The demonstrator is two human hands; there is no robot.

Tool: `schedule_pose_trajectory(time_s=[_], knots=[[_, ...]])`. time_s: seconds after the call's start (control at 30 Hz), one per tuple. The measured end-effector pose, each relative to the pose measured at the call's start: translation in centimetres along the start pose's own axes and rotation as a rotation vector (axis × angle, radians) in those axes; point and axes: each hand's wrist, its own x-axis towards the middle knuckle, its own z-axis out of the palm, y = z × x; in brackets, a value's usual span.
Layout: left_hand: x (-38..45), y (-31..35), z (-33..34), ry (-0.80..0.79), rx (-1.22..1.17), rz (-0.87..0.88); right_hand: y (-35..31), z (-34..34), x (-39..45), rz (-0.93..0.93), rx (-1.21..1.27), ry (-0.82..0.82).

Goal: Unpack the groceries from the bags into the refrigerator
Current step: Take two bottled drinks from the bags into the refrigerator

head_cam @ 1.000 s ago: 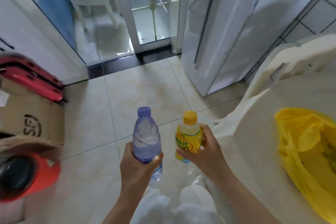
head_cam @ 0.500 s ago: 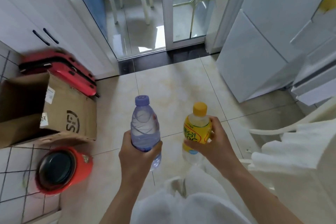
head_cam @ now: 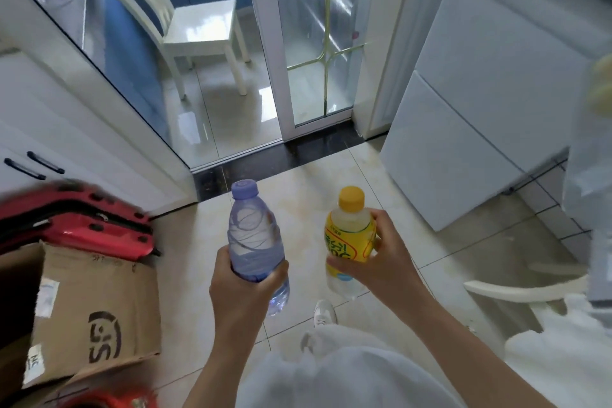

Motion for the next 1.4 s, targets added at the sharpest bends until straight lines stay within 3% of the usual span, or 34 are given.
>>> schedule_pose_trajectory(time_s=[0.33, 0.83, 1.13, 1.4], knots=[[15.2, 5.3, 7.1, -0.164, -0.082, 0.014, -4.2, -2.1, 13.1, -0.009, 0.043, 0.199], [38.3, 17.1, 21.8, -0.75, 0.0, 0.314, -9.8, -6.7, 31.6, 0.095, 0.156, 0.764], [40.4, 23.0, 32.4, -1.022, 0.026, 0.473, -10.1, -11.8, 33.7, 0.143, 0.272, 1.05], [37.1, 29.7, 42.8, -1.13, -0.055, 0.527, -9.5, -21.5, 34.5, 0.162, 0.248, 1.214]])
